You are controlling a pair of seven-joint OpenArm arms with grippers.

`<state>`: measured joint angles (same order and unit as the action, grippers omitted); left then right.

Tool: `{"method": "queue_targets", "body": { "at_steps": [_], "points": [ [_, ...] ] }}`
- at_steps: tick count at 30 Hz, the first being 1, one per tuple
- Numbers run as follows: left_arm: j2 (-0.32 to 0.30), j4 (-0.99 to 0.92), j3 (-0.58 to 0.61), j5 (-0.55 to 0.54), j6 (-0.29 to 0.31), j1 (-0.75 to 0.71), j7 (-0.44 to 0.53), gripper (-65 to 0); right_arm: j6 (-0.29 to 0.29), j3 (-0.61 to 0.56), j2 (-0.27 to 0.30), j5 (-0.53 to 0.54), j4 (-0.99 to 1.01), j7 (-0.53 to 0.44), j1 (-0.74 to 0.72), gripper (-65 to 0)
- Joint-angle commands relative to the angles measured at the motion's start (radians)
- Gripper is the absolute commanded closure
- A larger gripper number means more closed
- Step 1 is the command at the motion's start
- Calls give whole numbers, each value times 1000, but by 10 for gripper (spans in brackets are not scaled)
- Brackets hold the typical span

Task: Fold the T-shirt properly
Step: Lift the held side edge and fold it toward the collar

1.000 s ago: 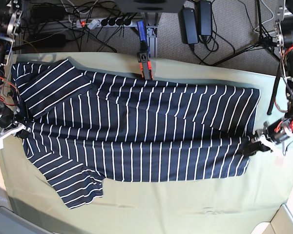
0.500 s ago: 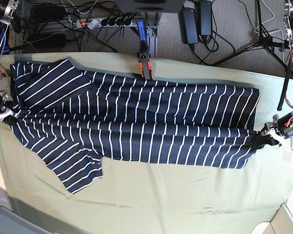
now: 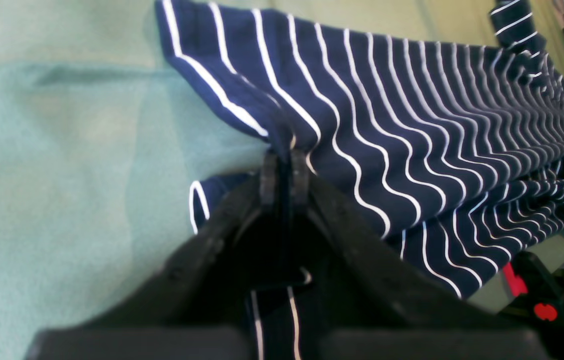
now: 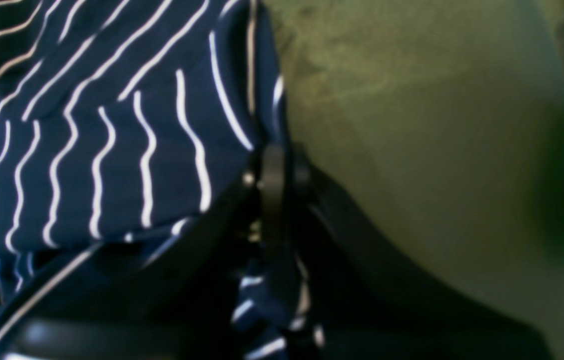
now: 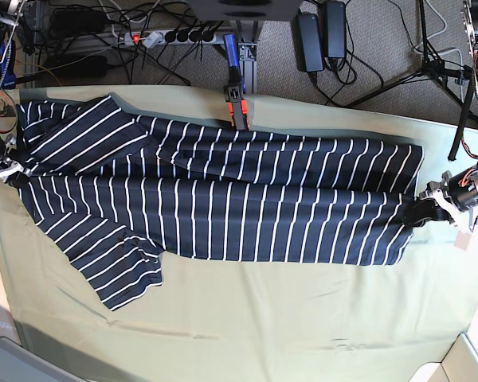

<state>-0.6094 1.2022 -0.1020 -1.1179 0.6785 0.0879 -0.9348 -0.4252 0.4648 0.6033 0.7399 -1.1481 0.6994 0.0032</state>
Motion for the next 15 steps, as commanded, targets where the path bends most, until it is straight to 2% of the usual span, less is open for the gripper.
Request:
{"method": "queue_targets", "body": {
  "at_steps": [1,3,4,5,10,15],
  "points": [
    [-22,16,-9,-14,20,17,22,-76,-47,14,31,-8,-16,-31,-11,-135],
    [-22,16,-9,-14,20,17,22,-166,-46,14,31,-29,-16,-35,-11,-330],
    [-22,16,-9,-14,20,17,22,-200,-46,14,31,-35,-16,-37,-11,-399],
    [-22,16,-10,-13,20,17,25,-226,-46,14,31,-37,-16,-38,-11,-437],
    [-23,16,-30,62,20,18,101,-254,-46,14,32,-37,-16,-66,-12,-437],
    [-23,16,-111,64,20,18,109,-254,-46,37,31,-36,-16,-83,-19,-437]
  ]
}}
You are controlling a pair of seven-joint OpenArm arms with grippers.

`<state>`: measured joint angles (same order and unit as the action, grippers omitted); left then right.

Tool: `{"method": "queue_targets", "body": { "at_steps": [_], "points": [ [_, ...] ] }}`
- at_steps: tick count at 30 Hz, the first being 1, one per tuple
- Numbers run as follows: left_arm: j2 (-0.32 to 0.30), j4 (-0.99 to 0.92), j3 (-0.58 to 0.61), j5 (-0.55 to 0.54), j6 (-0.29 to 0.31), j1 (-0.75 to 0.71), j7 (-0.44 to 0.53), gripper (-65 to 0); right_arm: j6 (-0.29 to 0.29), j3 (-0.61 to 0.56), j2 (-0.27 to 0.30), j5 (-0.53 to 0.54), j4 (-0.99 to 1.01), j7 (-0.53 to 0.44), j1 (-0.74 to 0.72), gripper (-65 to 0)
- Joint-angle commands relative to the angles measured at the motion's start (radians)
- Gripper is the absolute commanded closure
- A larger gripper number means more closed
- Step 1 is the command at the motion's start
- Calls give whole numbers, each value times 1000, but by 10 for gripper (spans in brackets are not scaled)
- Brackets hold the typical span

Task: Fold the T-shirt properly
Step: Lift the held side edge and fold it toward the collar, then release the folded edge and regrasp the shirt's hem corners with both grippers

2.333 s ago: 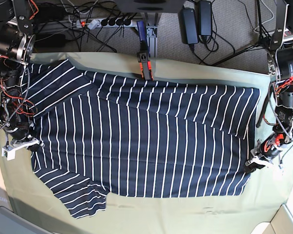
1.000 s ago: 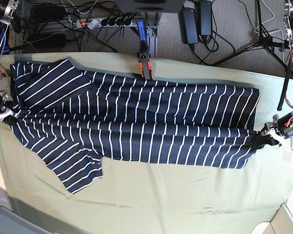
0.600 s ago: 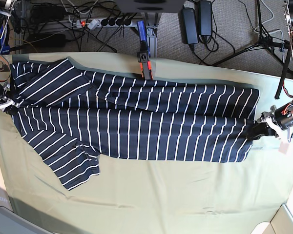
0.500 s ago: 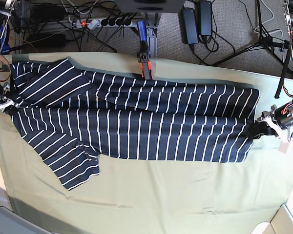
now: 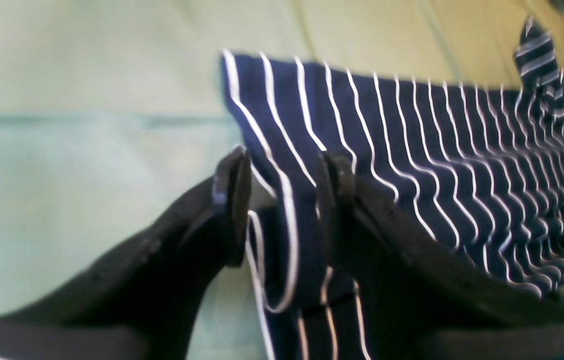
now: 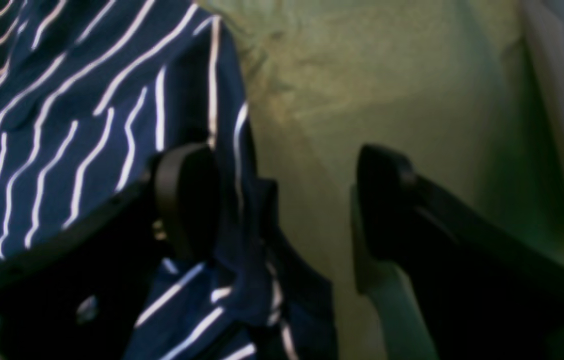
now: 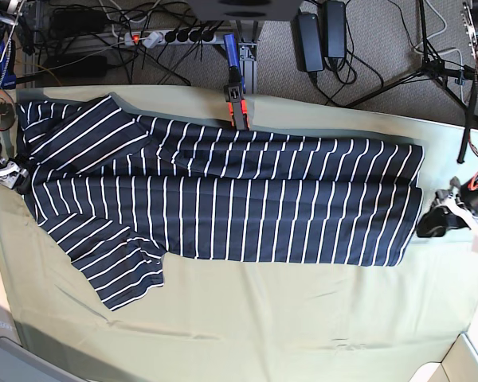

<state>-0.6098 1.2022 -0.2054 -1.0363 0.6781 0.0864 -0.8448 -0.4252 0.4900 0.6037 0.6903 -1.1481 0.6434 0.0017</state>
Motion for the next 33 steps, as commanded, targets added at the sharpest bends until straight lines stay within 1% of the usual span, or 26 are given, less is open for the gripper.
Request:
{"method": "queue_targets", "body": {
  "at_steps": [1,3,6,7,10,15,19,24,25,28,29,33],
  "points": [
    [-22,16,-19,-18,20,19,25,-254,-45,20,31,13,-16,-27,-24,-437],
    [-22,16,-23,-16,20,26,49,-262,-46,34,31,14,-16,-43,-40,-437],
    [-10,15,-23,-8,20,36,80,-331,-46,39,31,17,-16,-51,-76,-437],
    [-5,15,-21,4,20,39,93,-340,-46,39,31,17,-16,-51,-89,-437],
    [10,1,8,39,20,63,124,-342,-46,39,28,16,-16,-48,-137,-437],
    [32,-84,97,98,20,175,168,-342,-47,38,25,13,-16,-39,-206,-437],
    [53,-148,137,143,20,267,165,-342,-47,38,24,5,-15,-32,-208,-437],
    [91,-213,214,268,20,341,169,-342,-47,38,25,9,-14,-18,-206,-437],
    [98,-223,228,282,16,346,177,-342,-47,38,25,9,-15,-18,-206,-437],
    [122,-253,248,347,-35,346,214,-342,-47,38,25,10,-15,-18,-206,-437],
    [128,-266,248,367,-43,346,227,-342,-47,38,25,13,-15,-18,-206,-437],
    [130,-275,248,368,-63,352,243,-342,-47,38,25,25,-15,-17,-206,-436]
  ]
}}
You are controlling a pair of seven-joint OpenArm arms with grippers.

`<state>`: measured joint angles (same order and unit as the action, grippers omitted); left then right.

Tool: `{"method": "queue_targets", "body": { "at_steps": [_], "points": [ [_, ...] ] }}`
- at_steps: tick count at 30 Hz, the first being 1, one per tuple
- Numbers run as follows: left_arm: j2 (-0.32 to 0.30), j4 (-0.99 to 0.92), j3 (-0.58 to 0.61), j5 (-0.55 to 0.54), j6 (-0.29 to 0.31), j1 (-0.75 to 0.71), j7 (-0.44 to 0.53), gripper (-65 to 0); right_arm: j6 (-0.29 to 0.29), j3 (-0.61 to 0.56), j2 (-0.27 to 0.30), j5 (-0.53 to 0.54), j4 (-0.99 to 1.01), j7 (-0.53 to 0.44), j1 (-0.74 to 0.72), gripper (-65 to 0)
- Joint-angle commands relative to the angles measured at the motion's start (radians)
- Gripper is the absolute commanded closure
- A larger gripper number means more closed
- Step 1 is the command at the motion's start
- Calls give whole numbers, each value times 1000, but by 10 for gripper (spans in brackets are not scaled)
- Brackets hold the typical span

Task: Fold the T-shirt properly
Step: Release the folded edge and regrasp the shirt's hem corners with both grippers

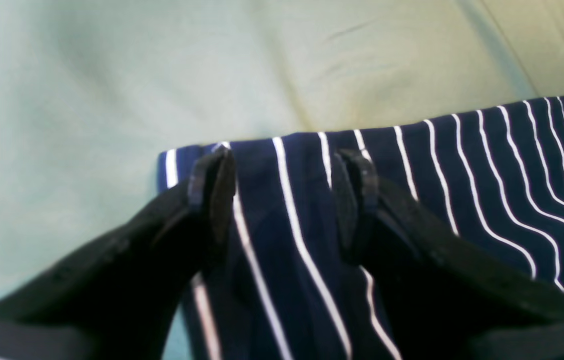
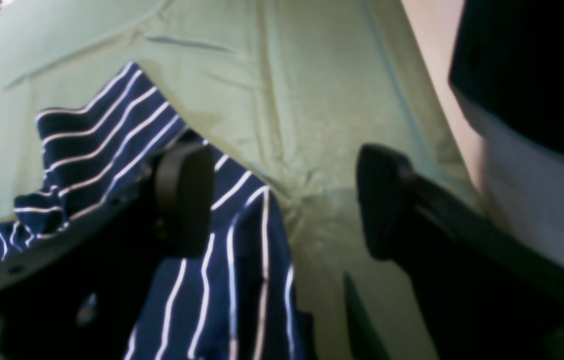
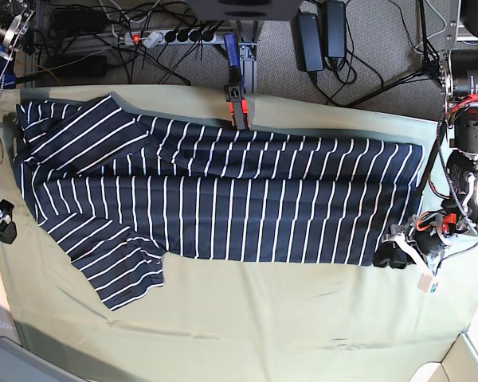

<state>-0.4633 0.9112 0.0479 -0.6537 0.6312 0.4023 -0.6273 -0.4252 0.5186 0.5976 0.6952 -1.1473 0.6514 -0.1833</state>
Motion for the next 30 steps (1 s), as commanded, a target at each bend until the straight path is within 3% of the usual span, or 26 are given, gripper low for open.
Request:
{"method": "queue_targets", "body": {
  "at_steps": [1,8,11,19,27,30],
  "points": [
    [-16,16,-5,2,-31,42,26,-342,-47,10,31,19,-16,-23,-21,-437],
    [32,16,-5,137,-148,66,-27,-342,-47,10,31,35,-16,-13,-21,-436],
    [45,16,-5,184,-168,66,-27,-342,-47,10,26,71,-16,2,-25,-437],
    [40,16,-5,248,-246,77,-29,-342,-49,10,-66,76,-18,4,-64,-436],
    [-14,16,-5,246,-280,85,-43,-342,-50,9,-153,71,-75,42,-129,-436],
    [-19,16,-5,185,-275,84,-78,-342,-50,-1,-166,67,-76,49,-144,-436]
  ]
}}
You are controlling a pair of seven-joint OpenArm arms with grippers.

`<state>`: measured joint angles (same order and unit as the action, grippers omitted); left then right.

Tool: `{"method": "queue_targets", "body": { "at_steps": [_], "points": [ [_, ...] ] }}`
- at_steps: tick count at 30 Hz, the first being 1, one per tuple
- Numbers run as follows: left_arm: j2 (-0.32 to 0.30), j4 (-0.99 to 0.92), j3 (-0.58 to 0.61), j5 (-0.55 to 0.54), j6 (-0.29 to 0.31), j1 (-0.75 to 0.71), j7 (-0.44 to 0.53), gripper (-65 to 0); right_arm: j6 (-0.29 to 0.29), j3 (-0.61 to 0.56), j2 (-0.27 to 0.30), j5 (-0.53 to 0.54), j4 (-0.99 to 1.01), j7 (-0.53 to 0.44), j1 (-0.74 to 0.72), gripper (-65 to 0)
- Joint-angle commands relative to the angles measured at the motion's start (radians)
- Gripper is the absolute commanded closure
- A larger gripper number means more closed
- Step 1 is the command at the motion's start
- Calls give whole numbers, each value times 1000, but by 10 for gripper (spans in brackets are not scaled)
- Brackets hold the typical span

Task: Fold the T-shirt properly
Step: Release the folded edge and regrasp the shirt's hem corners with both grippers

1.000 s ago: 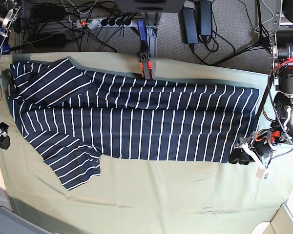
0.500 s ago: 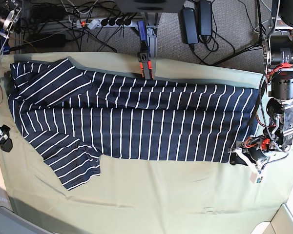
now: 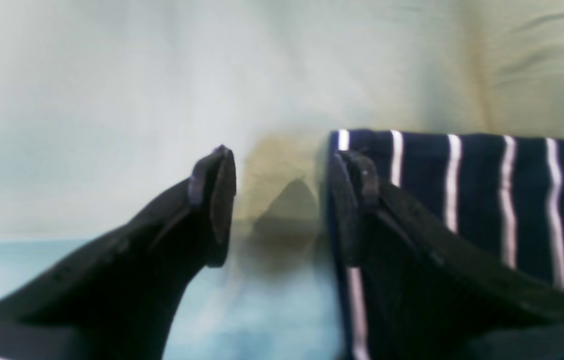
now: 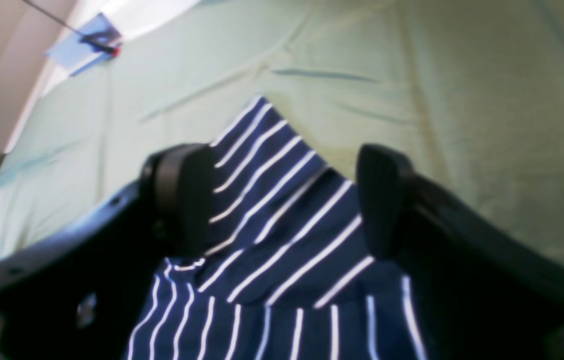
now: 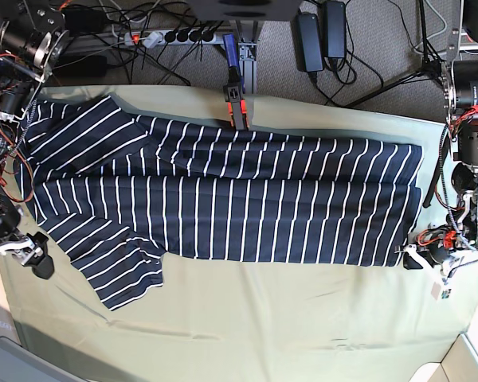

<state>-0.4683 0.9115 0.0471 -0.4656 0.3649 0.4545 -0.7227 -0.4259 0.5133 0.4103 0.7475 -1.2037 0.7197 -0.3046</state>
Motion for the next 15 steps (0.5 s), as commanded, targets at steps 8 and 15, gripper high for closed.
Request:
{"method": "queue_targets", "body": {
  "at_steps": [8,15],
  "points": [
    [-8,16,-4,-129,69,24,-7,-342,-50,-27,2,-7,-19,-19,-22,-436],
    [8,-26,-5,-131,69,24,-6,-342,-50,-27,2,-7,-19,-19,-21,-436]
  ]
}}
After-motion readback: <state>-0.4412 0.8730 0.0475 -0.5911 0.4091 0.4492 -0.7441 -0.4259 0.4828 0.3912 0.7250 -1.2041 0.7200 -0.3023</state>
